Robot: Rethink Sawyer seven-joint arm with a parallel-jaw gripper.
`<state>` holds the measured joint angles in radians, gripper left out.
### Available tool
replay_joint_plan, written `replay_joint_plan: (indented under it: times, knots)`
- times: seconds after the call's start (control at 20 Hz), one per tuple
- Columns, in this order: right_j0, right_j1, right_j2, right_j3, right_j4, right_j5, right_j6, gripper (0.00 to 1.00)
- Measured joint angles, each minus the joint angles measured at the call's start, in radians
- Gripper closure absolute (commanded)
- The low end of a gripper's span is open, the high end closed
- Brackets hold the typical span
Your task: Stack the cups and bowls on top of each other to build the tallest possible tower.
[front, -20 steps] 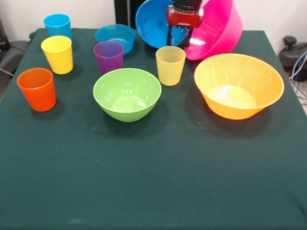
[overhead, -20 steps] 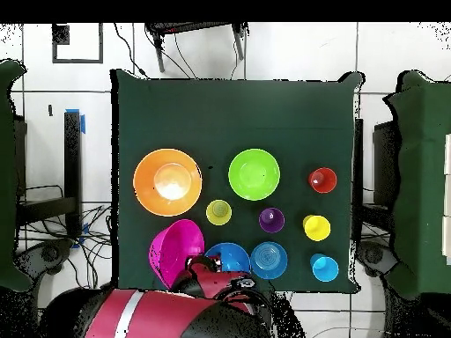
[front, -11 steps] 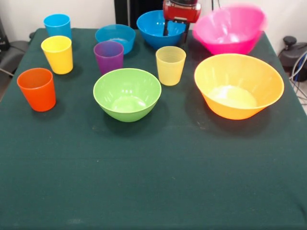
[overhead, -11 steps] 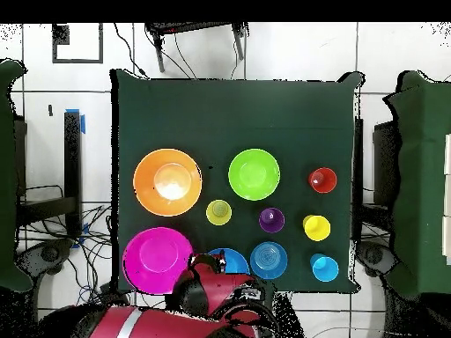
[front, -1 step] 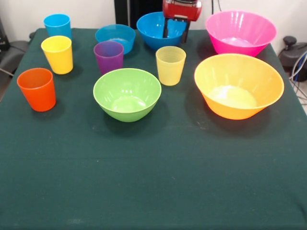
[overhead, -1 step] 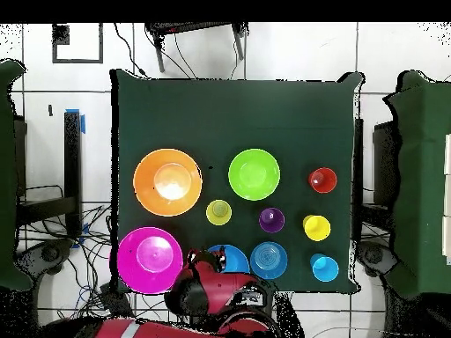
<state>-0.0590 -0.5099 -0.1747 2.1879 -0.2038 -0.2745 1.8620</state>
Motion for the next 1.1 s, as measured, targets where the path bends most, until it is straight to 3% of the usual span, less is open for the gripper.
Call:
replay_joint_plan:
  times: [1.1]
  knots:
    - [-0.035, -0.018, 0.000, 0.008, -0.008, 0.000, 0.000, 0.00]
